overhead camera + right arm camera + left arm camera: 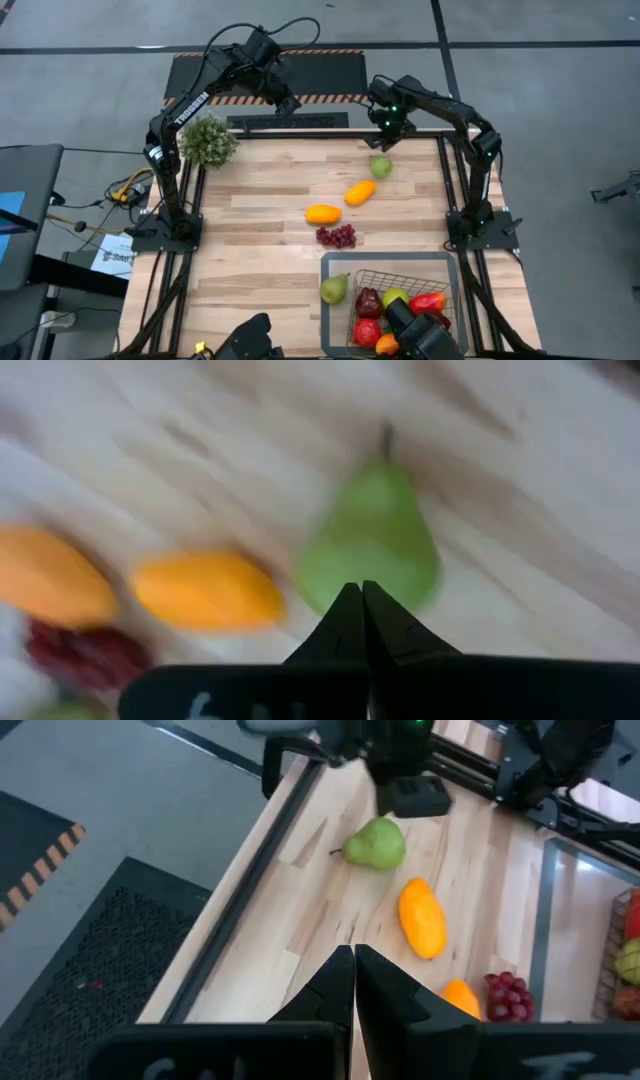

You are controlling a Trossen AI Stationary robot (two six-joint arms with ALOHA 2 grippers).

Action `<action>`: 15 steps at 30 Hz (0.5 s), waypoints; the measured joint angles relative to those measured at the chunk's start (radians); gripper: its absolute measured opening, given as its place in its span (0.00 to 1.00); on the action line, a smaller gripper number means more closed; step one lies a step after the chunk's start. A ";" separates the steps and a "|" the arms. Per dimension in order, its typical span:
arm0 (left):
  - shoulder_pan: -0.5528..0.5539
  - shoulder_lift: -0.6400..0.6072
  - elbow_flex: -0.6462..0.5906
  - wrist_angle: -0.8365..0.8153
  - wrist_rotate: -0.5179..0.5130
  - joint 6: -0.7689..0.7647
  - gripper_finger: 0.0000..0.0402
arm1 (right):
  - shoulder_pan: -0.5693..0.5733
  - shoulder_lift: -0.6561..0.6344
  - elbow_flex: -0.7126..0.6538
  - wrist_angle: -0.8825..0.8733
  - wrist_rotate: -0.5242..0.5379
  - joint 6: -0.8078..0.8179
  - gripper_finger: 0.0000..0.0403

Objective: Build produce basket
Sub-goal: Put the top pear into the wire basket

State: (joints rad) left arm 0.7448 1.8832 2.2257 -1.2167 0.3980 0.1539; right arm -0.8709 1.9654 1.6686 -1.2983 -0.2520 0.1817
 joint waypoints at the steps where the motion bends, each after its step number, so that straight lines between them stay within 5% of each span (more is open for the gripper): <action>1: 0.000 0.000 0.000 0.000 0.006 0.000 0.00 | 0.001 -0.017 -0.019 0.035 -0.006 0.031 0.00; 8: 0.002 0.000 -0.030 0.061 0.041 0.015 0.00 | 0.009 -0.205 -0.188 0.145 -0.072 0.139 0.00; 12: 0.021 0.000 -0.162 0.317 0.219 -0.055 0.00 | -0.010 -0.360 -0.313 0.256 -0.084 0.239 0.00; 15: 0.022 0.001 -0.326 0.624 0.170 -0.167 0.00 | -0.002 -0.470 -0.371 0.259 -0.042 0.291 0.00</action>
State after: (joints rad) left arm 0.7666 1.8841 1.8997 -0.5928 0.5679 -0.0135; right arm -0.8729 1.4949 1.2973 -1.0394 -0.2941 0.4723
